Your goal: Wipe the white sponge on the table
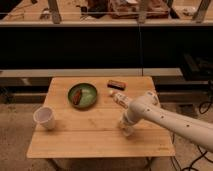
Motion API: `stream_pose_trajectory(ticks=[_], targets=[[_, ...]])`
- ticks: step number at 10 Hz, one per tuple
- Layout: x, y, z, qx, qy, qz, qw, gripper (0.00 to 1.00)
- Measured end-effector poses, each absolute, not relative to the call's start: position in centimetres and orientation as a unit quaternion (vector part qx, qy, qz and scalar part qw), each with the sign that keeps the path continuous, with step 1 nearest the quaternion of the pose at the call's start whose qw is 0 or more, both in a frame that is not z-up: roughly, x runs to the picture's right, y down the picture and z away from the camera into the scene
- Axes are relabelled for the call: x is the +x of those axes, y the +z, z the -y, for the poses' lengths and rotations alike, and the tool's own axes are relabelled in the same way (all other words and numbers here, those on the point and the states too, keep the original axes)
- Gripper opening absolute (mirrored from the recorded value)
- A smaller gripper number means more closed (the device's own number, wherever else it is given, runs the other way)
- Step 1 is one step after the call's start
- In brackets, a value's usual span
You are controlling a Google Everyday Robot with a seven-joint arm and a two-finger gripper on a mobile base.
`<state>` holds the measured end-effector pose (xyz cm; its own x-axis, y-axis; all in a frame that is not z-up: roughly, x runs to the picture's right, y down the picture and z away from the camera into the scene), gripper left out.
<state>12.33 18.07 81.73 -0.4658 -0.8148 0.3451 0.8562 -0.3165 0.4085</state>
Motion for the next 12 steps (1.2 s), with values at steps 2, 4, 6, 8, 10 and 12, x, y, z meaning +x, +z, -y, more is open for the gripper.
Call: stream_pose_trajectory(ticks=[2, 4, 6, 8, 10, 12], targets=[[13.5, 83.1, -15.8, -0.039, -0.807, 0.264, 0.526, 0.07], [12.4, 83.8, -15.1, -0.045, -0.821, 0.260, 0.507, 0.07], [9.3, 84.4, -15.8, -0.057, -0.839, 0.262, 0.474, 0.07], [5.0, 84.8, -16.9, -0.062, -0.855, 0.270, 0.438, 0.07], [0.0, 84.8, -18.4, -0.058, -0.875, 0.281, 0.391, 0.07], [-4.1, 84.3, -19.9, -0.047, -0.886, 0.297, 0.353, 0.07]])
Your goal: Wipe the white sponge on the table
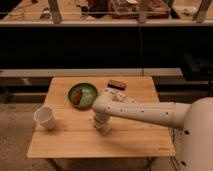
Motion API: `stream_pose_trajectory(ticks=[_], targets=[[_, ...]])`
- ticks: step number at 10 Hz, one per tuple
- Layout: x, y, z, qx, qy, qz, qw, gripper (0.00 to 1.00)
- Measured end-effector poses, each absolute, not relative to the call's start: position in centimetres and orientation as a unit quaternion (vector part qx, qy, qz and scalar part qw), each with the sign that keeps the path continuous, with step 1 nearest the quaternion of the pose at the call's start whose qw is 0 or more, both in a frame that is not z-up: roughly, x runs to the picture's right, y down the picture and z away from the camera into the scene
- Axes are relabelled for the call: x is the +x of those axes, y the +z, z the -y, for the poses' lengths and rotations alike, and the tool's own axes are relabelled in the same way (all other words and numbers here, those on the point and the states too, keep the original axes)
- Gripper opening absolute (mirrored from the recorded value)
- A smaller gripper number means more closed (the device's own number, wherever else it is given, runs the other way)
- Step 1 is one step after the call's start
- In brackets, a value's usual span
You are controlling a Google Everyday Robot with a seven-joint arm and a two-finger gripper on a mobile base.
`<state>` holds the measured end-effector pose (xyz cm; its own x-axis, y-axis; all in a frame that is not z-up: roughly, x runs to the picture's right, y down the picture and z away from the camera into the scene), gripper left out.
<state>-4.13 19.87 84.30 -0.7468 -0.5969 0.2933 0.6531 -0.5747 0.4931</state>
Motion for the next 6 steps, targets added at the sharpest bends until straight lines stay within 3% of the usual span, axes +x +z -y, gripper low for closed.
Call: stream_pose_trajectory(ticks=[3, 6], targets=[[-6.9, 83.5, -21.4, -0.041, -0.881, 0.327, 0.341, 0.07], [-5.0, 83.1, -22.9, -0.052, -0.873, 0.336, 0.349, 0.07]])
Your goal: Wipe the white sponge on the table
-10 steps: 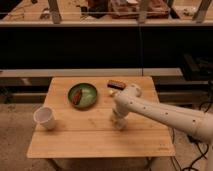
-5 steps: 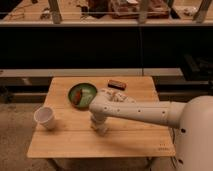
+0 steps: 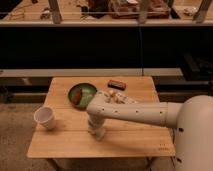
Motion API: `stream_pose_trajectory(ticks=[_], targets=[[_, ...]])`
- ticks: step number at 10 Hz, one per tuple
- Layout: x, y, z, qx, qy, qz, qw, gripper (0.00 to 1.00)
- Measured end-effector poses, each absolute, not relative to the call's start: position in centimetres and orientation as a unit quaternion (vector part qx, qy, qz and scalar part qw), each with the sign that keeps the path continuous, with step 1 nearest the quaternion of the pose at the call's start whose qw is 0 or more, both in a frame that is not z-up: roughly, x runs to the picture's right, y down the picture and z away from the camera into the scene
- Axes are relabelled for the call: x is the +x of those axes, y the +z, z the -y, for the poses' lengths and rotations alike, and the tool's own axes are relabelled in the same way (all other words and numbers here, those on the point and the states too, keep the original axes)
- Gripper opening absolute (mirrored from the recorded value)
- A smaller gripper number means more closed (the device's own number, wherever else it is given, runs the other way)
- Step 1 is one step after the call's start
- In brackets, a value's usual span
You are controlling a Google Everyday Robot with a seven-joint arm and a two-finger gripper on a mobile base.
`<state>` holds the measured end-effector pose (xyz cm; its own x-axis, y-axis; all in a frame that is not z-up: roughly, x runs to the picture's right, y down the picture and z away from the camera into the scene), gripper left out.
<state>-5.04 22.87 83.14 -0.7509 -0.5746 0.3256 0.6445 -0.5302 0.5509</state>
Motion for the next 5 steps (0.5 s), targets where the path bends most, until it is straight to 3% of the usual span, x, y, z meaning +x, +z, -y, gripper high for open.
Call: stream_pose_trajectory(ticks=[5], targets=[[-2.2, 82.9, -23.4, -0.056, -0.869, 0.338, 0.356, 0.07]])
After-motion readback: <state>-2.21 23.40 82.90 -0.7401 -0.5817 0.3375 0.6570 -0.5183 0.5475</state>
